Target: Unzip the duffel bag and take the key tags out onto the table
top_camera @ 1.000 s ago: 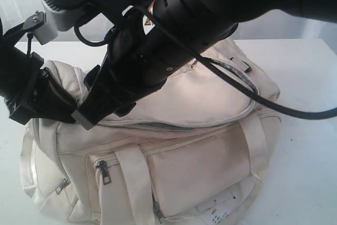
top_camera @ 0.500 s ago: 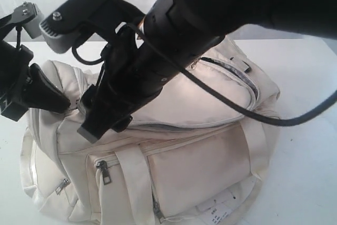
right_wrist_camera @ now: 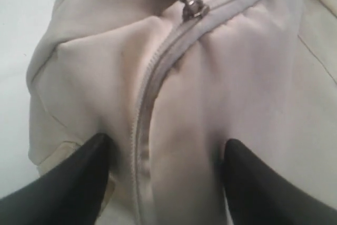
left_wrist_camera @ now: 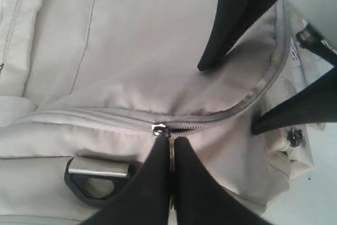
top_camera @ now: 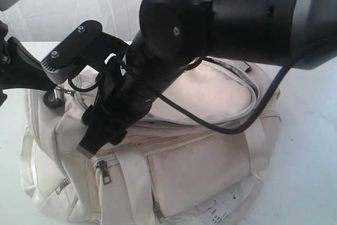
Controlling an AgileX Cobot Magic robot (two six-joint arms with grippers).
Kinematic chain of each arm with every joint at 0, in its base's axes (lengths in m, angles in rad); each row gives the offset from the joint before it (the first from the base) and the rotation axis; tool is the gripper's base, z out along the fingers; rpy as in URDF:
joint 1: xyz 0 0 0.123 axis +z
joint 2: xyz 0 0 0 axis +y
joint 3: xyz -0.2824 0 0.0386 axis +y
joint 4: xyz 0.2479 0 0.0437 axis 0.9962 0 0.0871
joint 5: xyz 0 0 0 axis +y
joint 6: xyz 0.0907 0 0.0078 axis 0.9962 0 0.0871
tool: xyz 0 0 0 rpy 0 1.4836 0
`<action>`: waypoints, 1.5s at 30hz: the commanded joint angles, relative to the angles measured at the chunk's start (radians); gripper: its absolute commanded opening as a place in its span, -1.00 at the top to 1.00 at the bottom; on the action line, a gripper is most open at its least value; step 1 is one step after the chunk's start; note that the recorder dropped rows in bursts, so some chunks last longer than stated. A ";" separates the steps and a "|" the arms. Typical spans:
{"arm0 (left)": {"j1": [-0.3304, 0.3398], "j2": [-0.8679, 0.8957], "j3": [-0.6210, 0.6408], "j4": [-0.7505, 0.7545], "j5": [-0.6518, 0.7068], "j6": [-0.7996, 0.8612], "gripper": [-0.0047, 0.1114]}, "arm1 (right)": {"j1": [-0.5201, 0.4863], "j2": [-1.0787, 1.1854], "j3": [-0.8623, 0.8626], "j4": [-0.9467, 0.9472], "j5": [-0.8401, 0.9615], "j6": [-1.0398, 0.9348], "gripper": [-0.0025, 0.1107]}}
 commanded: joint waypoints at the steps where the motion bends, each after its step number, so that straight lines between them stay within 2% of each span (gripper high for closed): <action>1: -0.005 -0.029 0.008 -0.022 -0.004 -0.009 0.92 | -0.005 0.000 0.003 -0.007 -0.024 -0.004 0.23; 7: -0.005 -0.023 0.008 -0.022 -0.089 -0.009 0.92 | -0.005 0.000 0.003 -0.007 0.006 -0.001 0.83; 9: -0.005 -0.012 0.008 -0.014 -0.132 -0.009 0.92 | -0.005 0.000 0.003 -0.007 0.017 -0.001 0.96; 20: -0.003 0.121 0.009 0.001 -0.484 -0.005 0.92 | -0.005 0.000 0.003 -0.007 0.061 0.001 0.96; 30: -0.003 0.233 0.009 0.001 -0.871 -0.008 0.92 | -0.005 0.000 0.003 -0.007 0.081 0.034 0.96; 35: -0.003 0.287 0.009 0.001 -0.974 -0.008 0.92 | -0.005 0.000 0.003 -0.007 0.085 0.035 0.96; 39: -0.003 0.309 0.009 0.001 -0.980 -0.024 0.91 | -0.005 0.000 0.003 -0.007 0.076 0.085 0.96; 40: -0.003 0.309 0.009 0.001 -0.977 -0.033 0.88 | -0.005 0.000 0.003 -0.005 0.077 0.091 0.95; 42: -0.003 0.307 0.007 0.001 -0.954 -0.040 0.69 | -0.005 0.000 0.003 -0.005 0.077 0.091 0.83; 45: -0.003 0.292 0.007 0.001 -0.918 -0.040 0.25 | -0.005 -0.002 -0.003 -0.005 0.077 0.088 0.40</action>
